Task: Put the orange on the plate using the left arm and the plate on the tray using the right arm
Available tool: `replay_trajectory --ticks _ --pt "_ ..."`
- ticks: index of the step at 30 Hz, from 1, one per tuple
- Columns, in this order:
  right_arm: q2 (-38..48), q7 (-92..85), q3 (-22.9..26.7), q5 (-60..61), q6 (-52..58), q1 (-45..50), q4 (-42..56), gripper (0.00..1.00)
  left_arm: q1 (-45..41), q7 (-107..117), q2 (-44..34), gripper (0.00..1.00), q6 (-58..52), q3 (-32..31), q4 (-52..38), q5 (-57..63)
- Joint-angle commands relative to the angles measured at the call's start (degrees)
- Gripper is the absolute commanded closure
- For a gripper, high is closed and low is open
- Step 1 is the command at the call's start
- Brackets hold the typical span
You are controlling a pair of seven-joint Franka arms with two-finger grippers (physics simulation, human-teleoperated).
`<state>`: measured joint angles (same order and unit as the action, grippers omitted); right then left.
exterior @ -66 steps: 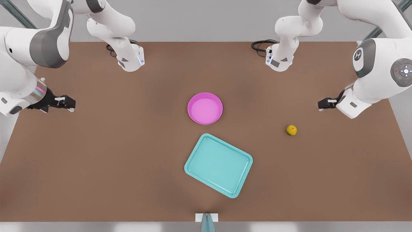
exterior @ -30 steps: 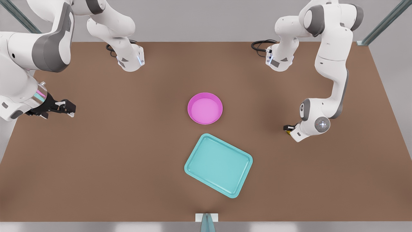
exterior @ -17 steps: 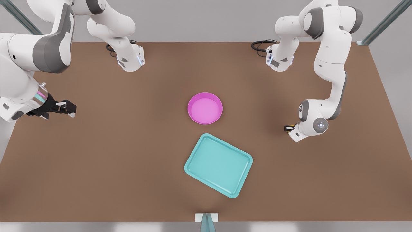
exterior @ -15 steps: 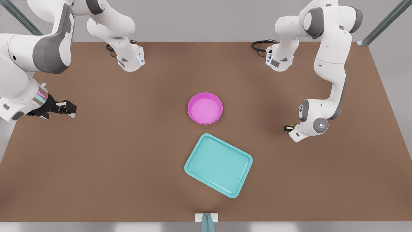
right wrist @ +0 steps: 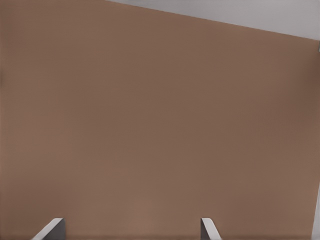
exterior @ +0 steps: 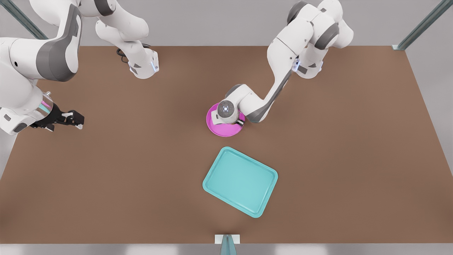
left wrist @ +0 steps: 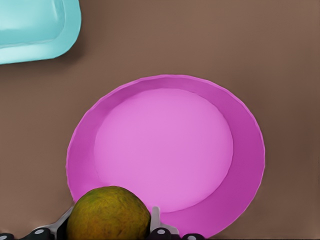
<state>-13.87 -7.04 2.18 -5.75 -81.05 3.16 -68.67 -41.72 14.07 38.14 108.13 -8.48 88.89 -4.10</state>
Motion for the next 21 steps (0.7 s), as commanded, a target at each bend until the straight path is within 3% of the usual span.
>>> replay_trajectory --ticks 1,2,3,4,7,9,10,12,13,14,15,16,18,21 --pt "0.1 -0.1 0.0 0.0 0.0 0.0 0.0 0.0 -0.1 34.5 0.7 0.3 -5.2 -0.8 -0.1 -1.1" --pt "0.1 -0.1 0.0 0.0 0.0 0.1 0.0 0.0 -0.1 34.5 1.2 0.3 -4.0 -0.7 -0.2 -1.0" --pt "0.0 -0.1 0.0 0.0 0.0 0.0 0.0 0.0 -0.1 34.5 1.8 0.21 -3.0 -0.6 -0.3 -1.0" --pt "0.0 -0.1 0.0 0.0 0.0 0.0 -0.1 0.0 -0.1 34.6 2.4 0.0 -2.6 -0.6 -0.6 -1.0" --pt "0.1 -0.1 0.0 0.0 -0.1 0.0 -0.3 0.0 -0.1 33.8 1.6 0.0 -3.7 0.1 -1.7 -0.5" --pt "0.0 -0.2 0.0 0.4 0.0 0.2 -1.6 0.0 8.5 18.6 -6.3 0.0 -38.5 8.8 -18.3 -4.2" --pt "-0.4 -0.3 0.0 3.3 0.1 0.5 -4.4 0.0 13.5 10.7 -9.0 0.0 -47.0 13.4 -24.5 -4.5" --pt "-4.8 0.2 -0.1 6.7 0.5 5.4 -7.4 0.0 17.8 -9.7 -15.7 0.0 -47.4 26.9 -26.4 -4.1" --pt "-8.4 0.2 -0.1 10.9 -0.3 7.4 -8.3 0.0 18.5 -13.3 -17.7 0.0 -45.6 29.4 -28.0 -4.1" --pt "-9.2 0.3 -0.1 14.8 -6.2 9.0 -12.4 0.0 30.7 -12.0 -23.9 0.0 -38.1 15.0 -20.9 -1.4" --pt "-9.1 0.8 -0.1 17.6 -12.7 10.5 -17.3 0.0 40.7 -9.9 -32.7 0.0 -26.2 0.8 -6.2 6.0" --pt "-8.9 3.7 -0.1 19.8 -18.9 13.3 -21.1 0.0 41.1 -8.6 -33.8 0.0 -20.8 -0.2 -2.8 5.8" --pt "-8.4 10.4 -0.1 19.8 -26.4 17.8 -25.2 0.0 41.3 -9.1 -26.0 0.0 -29.0 -0.2 -15.6 6.5" --pt "-6.0 22.6 -0.1 20.0 -40.6 26.8 -34.7 0.0 41.3 -11.7 -25.7 0.0 -31.2 0.2 -15.9 3.3"
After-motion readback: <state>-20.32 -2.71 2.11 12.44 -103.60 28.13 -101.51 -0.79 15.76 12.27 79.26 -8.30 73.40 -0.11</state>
